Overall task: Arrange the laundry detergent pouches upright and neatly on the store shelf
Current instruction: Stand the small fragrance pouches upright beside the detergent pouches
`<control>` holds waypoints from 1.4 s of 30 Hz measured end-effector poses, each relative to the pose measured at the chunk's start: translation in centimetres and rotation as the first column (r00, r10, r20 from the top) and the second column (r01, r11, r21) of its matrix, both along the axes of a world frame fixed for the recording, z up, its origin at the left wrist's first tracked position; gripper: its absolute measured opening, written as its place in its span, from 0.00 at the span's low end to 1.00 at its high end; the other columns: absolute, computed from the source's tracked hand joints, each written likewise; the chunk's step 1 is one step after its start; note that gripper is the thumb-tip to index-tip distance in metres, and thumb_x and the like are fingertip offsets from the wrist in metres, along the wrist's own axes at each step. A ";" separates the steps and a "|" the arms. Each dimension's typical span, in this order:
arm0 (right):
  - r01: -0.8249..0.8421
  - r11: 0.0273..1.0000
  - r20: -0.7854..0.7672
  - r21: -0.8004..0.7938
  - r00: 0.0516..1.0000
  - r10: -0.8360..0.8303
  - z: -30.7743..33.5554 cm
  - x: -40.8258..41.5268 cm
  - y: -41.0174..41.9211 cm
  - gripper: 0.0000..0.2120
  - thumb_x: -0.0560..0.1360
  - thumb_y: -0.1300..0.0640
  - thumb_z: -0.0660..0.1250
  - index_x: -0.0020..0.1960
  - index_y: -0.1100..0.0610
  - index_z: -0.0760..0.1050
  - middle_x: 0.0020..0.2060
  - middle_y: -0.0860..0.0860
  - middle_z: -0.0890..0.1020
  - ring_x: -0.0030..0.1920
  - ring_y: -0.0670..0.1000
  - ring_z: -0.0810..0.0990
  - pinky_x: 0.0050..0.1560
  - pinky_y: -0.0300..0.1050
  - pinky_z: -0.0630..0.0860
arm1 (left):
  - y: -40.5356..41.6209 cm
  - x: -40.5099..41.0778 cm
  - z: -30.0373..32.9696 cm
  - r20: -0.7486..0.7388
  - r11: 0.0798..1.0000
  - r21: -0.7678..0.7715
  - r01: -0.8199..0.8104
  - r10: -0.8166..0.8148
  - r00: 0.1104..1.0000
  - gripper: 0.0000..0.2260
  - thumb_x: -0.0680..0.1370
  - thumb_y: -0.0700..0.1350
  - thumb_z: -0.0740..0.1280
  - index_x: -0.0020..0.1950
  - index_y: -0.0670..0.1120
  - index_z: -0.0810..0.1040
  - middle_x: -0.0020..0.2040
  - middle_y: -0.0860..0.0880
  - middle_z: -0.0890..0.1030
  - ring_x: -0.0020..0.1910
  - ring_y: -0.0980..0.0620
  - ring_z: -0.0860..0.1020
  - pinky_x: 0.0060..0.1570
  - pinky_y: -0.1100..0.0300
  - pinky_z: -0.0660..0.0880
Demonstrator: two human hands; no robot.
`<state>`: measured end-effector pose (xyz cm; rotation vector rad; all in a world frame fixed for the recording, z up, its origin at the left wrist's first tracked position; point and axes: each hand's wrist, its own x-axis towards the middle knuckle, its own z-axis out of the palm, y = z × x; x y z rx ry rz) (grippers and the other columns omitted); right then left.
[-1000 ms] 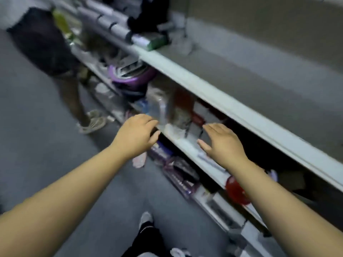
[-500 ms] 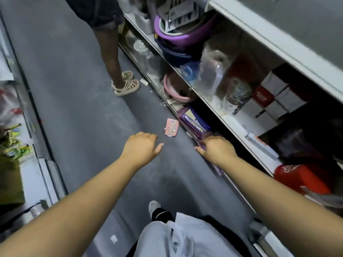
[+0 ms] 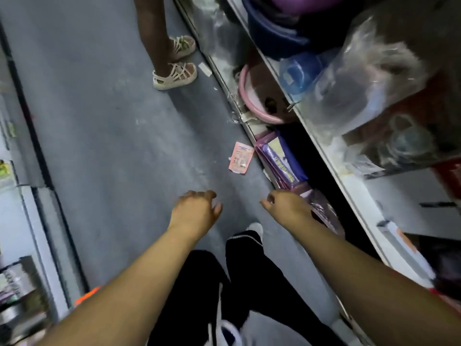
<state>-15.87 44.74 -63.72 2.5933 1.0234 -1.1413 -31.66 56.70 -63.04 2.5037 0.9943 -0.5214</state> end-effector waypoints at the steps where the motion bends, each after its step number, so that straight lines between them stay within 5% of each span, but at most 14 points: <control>1: 0.027 0.999 -0.016 -0.018 0.999 -0.028 -2.6 1.0 1.1 0.20 0.79 0.45 0.56 0.56 0.60 0.75 0.55 0.58 0.78 0.55 0.59 0.76 0.51 0.47 0.72 | 0.6 0.9 -2.6 -0.001 1.000 -0.021 -0.021 0.021 1.000 0.18 0.79 0.54 0.59 0.64 0.46 0.74 0.56 0.44 0.80 0.59 0.43 0.75 0.54 0.56 0.72; 5: 0.131 0.990 -0.078 -0.062 0.988 -0.135 -13.6 3.6 4.9 0.21 0.79 0.45 0.55 0.54 0.62 0.75 0.54 0.61 0.79 0.55 0.60 0.76 0.51 0.47 0.71 | 3.5 3.5 -12.7 -0.018 0.998 -0.059 0.015 -0.016 1.000 0.19 0.79 0.55 0.59 0.64 0.47 0.74 0.56 0.44 0.81 0.58 0.43 0.75 0.54 0.56 0.72; 9: 0.208 0.974 -0.124 -0.089 0.968 -0.218 -27.8 5.9 7.8 0.21 0.78 0.44 0.56 0.55 0.61 0.74 0.56 0.60 0.78 0.56 0.60 0.76 0.53 0.47 0.71 | 6.3 6.1 -25.4 -0.108 0.933 -0.074 0.353 -0.359 0.927 0.20 0.80 0.56 0.55 0.65 0.47 0.72 0.60 0.46 0.77 0.62 0.46 0.72 0.57 0.58 0.69; 11: 0.257 0.962 -0.132 -0.095 0.954 -0.268 -34.6 6.9 8.9 0.20 0.78 0.43 0.57 0.55 0.59 0.75 0.57 0.59 0.78 0.58 0.60 0.76 0.54 0.47 0.71 | 7.6 7.2 -31.9 -0.143 0.913 -0.077 0.401 -0.408 0.902 0.20 0.80 0.56 0.54 0.65 0.46 0.71 0.61 0.47 0.76 0.62 0.46 0.71 0.57 0.56 0.68; 15: 0.482 0.876 -0.137 0.000 0.868 -0.477 -46.0 9.7 10.9 0.20 0.77 0.43 0.59 0.54 0.59 0.76 0.52 0.57 0.80 0.55 0.59 0.77 0.47 0.43 0.69 | 10.1 9.3 -42.9 -0.195 0.878 -0.103 0.467 -0.478 0.856 0.18 0.80 0.55 0.54 0.63 0.47 0.72 0.59 0.46 0.78 0.59 0.45 0.73 0.55 0.55 0.70; 20: 0.732 0.679 -0.233 0.056 0.671 -0.704 -55.9 13.1 12.6 0.27 0.73 0.42 0.65 0.61 0.62 0.73 0.56 0.57 0.79 0.52 0.56 0.78 0.43 0.42 0.67 | 12.2 12.2 -51.4 -0.210 0.898 -0.145 0.416 -0.439 0.874 0.17 0.80 0.54 0.54 0.60 0.46 0.74 0.56 0.45 0.78 0.56 0.45 0.75 0.52 0.55 0.71; 23: 0.721 0.684 -0.236 0.111 0.688 -0.686 -58.7 13.8 13.2 0.23 0.75 0.44 0.63 0.60 0.62 0.73 0.55 0.56 0.80 0.51 0.56 0.79 0.41 0.41 0.66 | 12.2 13.0 -53.7 -0.168 0.915 -0.215 0.342 -0.380 0.910 0.19 0.79 0.58 0.55 0.58 0.46 0.74 0.56 0.45 0.79 0.55 0.45 0.75 0.52 0.55 0.72; 27: 0.771 0.596 -0.317 0.225 0.636 -0.704 -59.2 13.3 13.7 0.11 0.75 0.49 0.66 0.41 0.56 0.73 0.50 0.56 0.81 0.47 0.54 0.77 0.42 0.43 0.69 | 11.3 12.7 -53.9 -0.067 0.901 -0.426 0.080 -0.120 0.991 0.20 0.75 0.61 0.60 0.56 0.48 0.78 0.53 0.48 0.80 0.51 0.50 0.76 0.49 0.61 0.69; 30: 0.813 0.490 -0.399 0.315 0.581 -0.709 -58.2 12.4 13.8 0.15 0.75 0.55 0.67 0.33 0.53 0.64 0.39 0.51 0.78 0.43 0.51 0.76 0.42 0.42 0.72 | 11.4 12.9 -53.5 -0.012 0.850 -0.515 -0.111 0.122 0.992 0.21 0.76 0.60 0.60 0.50 0.44 0.80 0.48 0.46 0.81 0.46 0.49 0.75 0.46 0.59 0.69; 32: 0.781 0.493 -0.419 0.383 0.623 -0.661 -55.6 11.6 14.0 0.16 0.75 0.59 0.66 0.32 0.53 0.64 0.32 0.47 0.74 0.40 0.49 0.73 0.39 0.38 0.69 | 12.0 13.2 -52.4 0.033 0.737 -0.589 -0.331 0.431 0.902 0.22 0.77 0.59 0.59 0.48 0.41 0.79 0.50 0.41 0.81 0.49 0.45 0.77 0.52 0.55 0.72; 35: 0.784 0.436 -0.484 0.442 0.617 -0.620 -49.1 9.8 14.1 0.16 0.75 0.61 0.66 0.31 0.53 0.64 0.30 0.46 0.73 0.37 0.47 0.72 0.42 0.42 0.70 | 11.8 13.5 -48.0 -0.098 0.300 -0.807 -0.509 0.781 0.616 0.21 0.78 0.61 0.54 0.60 0.48 0.74 0.61 0.47 0.76 0.59 0.48 0.74 0.61 0.51 0.71; 37: 0.760 0.488 -0.524 0.429 0.649 -0.551 -43.1 7.2 13.7 0.15 0.74 0.61 0.67 0.32 0.52 0.66 0.31 0.45 0.74 0.35 0.45 0.74 0.41 0.41 0.72 | 10.7 13.0 -43.1 -0.251 0.012 -0.878 -0.479 0.840 0.481 0.20 0.78 0.62 0.51 0.60 0.53 0.73 0.59 0.52 0.76 0.57 0.50 0.74 0.56 0.50 0.71; 40: 0.674 0.603 -0.574 0.426 0.717 -0.396 -33.3 2.4 12.8 0.13 0.72 0.57 0.69 0.33 0.49 0.68 0.35 0.45 0.79 0.39 0.46 0.78 0.44 0.42 0.74 | 8.8 11.9 -35.3 -0.418 -0.273 -0.890 -0.366 0.812 0.408 0.22 0.77 0.65 0.51 0.41 0.51 0.75 0.41 0.50 0.78 0.40 0.52 0.77 0.42 0.57 0.72; 42: 0.598 0.686 -0.587 0.416 0.752 -0.300 -26.8 0.2 12.4 0.09 0.73 0.55 0.69 0.36 0.48 0.71 0.41 0.47 0.82 0.45 0.47 0.80 0.49 0.42 0.74 | 8.1 10.4 -29.7 -0.503 -0.434 -0.862 -0.264 0.796 0.337 0.25 0.74 0.65 0.55 0.41 0.46 0.77 0.38 0.46 0.78 0.38 0.50 0.77 0.40 0.58 0.74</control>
